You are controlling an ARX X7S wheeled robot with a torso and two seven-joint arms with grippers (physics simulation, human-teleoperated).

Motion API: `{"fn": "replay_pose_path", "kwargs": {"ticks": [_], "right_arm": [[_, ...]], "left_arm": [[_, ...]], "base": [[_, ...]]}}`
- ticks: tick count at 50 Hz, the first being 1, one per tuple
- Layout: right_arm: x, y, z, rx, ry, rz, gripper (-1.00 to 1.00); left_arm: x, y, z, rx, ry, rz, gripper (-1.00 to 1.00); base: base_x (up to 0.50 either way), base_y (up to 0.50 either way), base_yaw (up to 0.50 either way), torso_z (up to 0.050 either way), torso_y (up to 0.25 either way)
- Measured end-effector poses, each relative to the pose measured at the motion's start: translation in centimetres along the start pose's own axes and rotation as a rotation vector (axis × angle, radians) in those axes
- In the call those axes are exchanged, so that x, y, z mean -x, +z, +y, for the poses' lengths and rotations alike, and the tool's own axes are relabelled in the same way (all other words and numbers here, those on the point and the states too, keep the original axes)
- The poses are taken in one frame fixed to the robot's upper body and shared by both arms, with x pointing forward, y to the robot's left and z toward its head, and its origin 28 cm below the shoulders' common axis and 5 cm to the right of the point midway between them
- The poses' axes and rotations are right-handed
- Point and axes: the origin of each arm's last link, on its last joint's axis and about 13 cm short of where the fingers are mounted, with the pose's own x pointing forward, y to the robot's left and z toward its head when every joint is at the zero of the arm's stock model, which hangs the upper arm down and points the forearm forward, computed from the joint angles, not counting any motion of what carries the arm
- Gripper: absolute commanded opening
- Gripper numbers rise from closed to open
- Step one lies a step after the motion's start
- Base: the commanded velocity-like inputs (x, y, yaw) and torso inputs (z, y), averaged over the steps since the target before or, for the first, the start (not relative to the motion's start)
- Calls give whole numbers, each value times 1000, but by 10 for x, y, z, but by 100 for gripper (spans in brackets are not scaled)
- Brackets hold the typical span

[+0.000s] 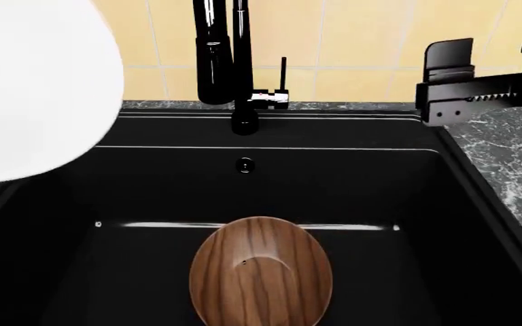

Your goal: Stack the bowls in the sink.

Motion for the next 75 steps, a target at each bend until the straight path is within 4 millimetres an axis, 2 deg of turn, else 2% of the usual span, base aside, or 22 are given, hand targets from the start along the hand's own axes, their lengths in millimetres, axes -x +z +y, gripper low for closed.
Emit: {"fn": "replay_pose_path", "kwargs": {"ticks": [11,25,49,75], "right_arm": [[13,6,-18,-26,-103,-43,100],[22,9,-30,-52,-163,-72,100],[22,3,-34,-59,-187,-68,100],[18,-2,-36,-70,-190,-56,100]], "left_arm": [[-11,-4,-15,-66,-33,53,-100],[-26,-14,-30,-117,-64,108,-100],[-52,-38,-55,-91,-177,189,-100],[-66,-70,-69,-55,-307,275,-100]], "base": [[0,0,0,0,0],[0,0,0,0,1],[0,0,0,0,0],[0,0,0,0,0]]}}
